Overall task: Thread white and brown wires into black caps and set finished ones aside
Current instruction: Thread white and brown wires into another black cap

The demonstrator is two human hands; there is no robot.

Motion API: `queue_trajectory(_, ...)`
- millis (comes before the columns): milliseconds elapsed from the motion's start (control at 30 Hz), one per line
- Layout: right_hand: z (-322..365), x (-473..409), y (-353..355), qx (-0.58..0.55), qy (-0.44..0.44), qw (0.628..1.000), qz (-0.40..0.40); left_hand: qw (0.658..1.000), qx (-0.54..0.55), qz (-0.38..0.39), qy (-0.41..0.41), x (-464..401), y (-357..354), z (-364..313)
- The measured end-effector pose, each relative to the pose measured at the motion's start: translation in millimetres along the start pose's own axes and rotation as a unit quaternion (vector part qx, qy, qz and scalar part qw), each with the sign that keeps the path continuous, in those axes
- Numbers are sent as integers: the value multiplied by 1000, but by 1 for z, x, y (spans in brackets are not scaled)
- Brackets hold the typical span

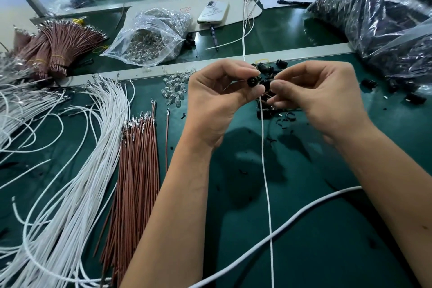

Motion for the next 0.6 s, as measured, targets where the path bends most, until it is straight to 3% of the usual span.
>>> queue_trajectory(267, 35, 8, -3, 32, 153, 987, -25, 1000, -5, -3, 7, 1, -1, 2)
queue_trajectory(600, 41, 16, -10, 44, 204, 978, 12, 999, -48, -13, 19, 2, 0, 1)
Point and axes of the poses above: each hand's wrist, its own x-axis away from the middle knuckle, its own y-axis out of the back of the hand, z = x × y, the point moved 6 cm from there along -x, towards the middle knuckle, and after that the axes turned 3 degrees about z, right-handed, at the moved point
